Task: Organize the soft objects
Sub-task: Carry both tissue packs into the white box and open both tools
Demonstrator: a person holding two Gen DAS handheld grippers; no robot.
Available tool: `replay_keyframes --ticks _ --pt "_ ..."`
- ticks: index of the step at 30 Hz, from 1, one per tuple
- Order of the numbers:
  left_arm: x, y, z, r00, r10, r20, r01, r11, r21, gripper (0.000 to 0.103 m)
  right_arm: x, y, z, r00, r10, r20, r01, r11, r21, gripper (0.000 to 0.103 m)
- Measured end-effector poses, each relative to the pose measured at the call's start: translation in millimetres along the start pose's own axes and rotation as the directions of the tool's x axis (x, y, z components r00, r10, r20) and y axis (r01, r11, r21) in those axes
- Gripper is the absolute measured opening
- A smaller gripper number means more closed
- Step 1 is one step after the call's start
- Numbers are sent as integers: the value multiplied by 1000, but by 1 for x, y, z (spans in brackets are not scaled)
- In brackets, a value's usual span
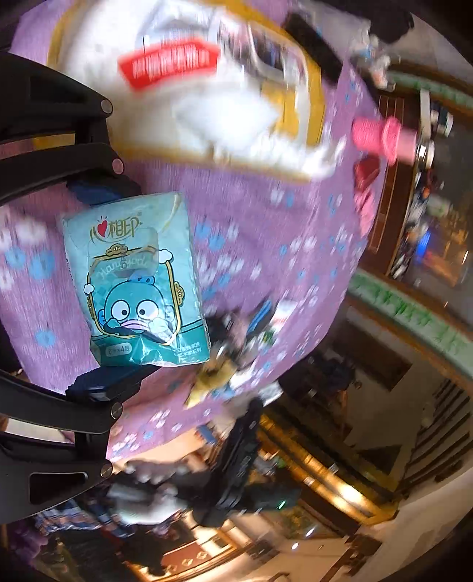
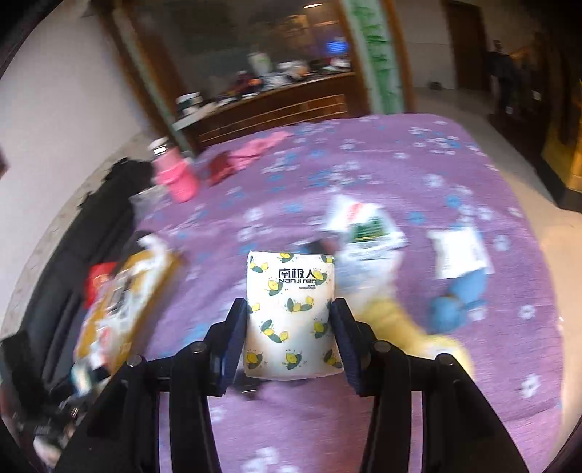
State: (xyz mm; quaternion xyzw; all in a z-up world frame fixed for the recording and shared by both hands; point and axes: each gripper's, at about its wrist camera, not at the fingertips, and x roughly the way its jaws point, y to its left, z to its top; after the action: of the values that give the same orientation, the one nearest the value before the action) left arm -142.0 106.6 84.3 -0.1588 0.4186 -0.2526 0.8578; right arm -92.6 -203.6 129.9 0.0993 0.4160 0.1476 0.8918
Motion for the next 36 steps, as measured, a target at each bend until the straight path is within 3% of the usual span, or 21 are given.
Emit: replay_keyframes --ticks 3,8,14,20,25,36 --pt "-22 25 -1 997 69 46 -67 997 -36 75 7 38 -5 997 73 -22 -74 996 -43 46" --pt "-54 80 -7 974 209 88 -195 970 -147 75 29 100 -15 983 166 -78 -174 978 -111 46" --pt "-70 124 -15 947 307 92 -281 934 -220 75 61 166 -29 961 231 -151 -255 952 -167 46" --pt "-61 166 -11 920 389 50 -365 896 -254 75 94 218 -45 938 262 -228 -311 927 -211 46" --pt "-55 164 -12 891 453 47 -437 879 -189 75 114 244 -54 921 270 -279 -337 914 -227 46" --pt "-41 145 -25 836 549 1 -549 835 -30 77 146 266 -67 940 162 -300 -256 918 -304 46"
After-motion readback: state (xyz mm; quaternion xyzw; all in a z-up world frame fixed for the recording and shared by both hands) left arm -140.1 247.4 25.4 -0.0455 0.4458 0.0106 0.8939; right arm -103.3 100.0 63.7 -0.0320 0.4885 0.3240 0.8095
